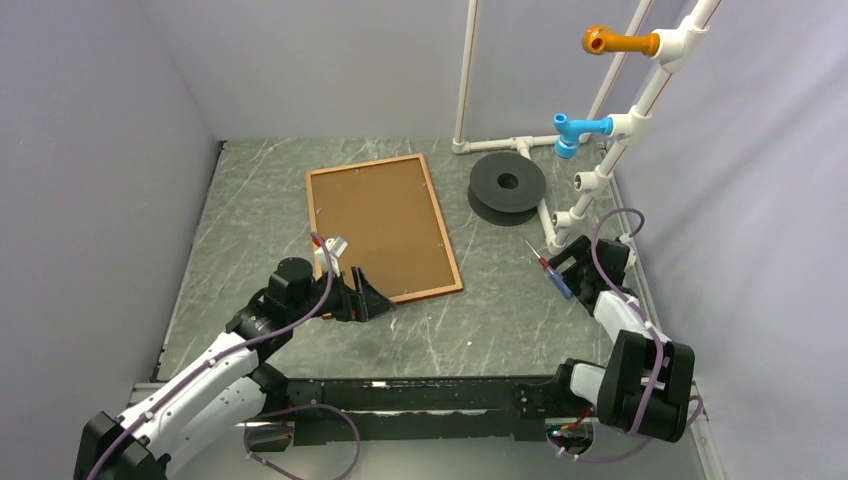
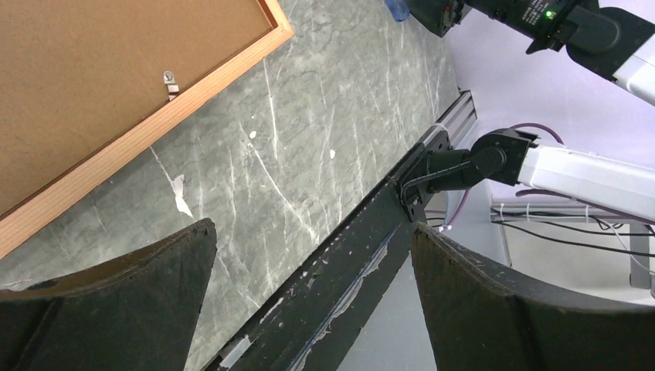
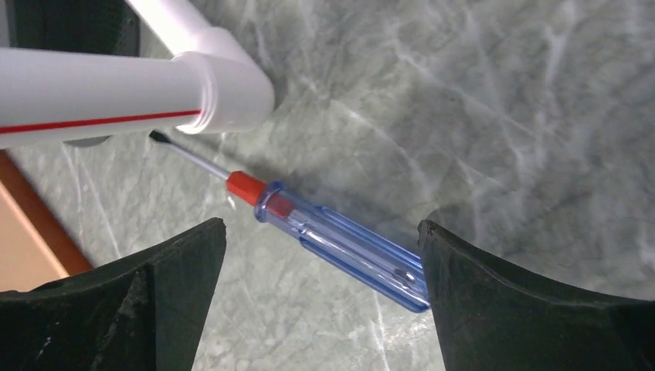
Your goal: Take the photo out of the frame
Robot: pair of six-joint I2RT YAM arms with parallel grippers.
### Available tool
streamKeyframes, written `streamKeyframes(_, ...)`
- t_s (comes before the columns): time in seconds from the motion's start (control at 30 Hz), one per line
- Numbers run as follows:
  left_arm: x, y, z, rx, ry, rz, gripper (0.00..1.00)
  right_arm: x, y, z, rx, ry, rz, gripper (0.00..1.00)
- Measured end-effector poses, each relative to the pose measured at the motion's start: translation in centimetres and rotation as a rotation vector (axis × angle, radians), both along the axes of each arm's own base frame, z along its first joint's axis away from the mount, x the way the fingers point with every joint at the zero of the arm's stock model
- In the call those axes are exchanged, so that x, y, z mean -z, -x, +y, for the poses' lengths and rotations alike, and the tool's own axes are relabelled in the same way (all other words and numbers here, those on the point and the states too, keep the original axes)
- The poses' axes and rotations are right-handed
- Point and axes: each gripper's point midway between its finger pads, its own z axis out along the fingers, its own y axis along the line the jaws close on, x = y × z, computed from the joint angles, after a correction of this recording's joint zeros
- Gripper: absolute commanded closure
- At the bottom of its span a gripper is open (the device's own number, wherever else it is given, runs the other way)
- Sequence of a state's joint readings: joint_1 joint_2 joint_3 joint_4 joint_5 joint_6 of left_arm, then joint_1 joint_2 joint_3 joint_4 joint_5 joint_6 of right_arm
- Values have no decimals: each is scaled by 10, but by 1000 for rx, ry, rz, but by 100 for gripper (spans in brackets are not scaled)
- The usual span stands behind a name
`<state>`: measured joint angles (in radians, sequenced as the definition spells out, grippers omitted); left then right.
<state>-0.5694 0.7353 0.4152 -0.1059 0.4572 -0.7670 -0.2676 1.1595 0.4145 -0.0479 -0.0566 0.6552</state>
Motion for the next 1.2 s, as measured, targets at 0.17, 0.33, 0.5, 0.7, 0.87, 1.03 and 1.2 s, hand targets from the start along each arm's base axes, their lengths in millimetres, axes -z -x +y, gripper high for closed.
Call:
streamKeyframes(0.17,-5,3,2,5,2,-26,2,-3,-4,14,-56,-51,-26,9)
streamKeyframes(0.33,-2,5,3,9,-8,-22,2,0,5,30,-77,-64,21,11)
streamKeyframes(0.5,-2,3,2,12,-11,-15,3,5,13,56,-127,14,103,22)
streamKeyframes(0.7,-2,5,1,24,-10,-5,3,14,11,62,-129,97,215,44)
streamKeyframes(0.87,-6,8,3,24,-8,-11,2,17,5,62,-102,148,264,55)
streamKeyframes(1.03,-11,12,6,22,-2,-21,2,19,11,68,-123,214,286,76)
streamKeyframes(1.2,-10,12,6,19,-2,-10,2,19,13,93,-236,229,275,100)
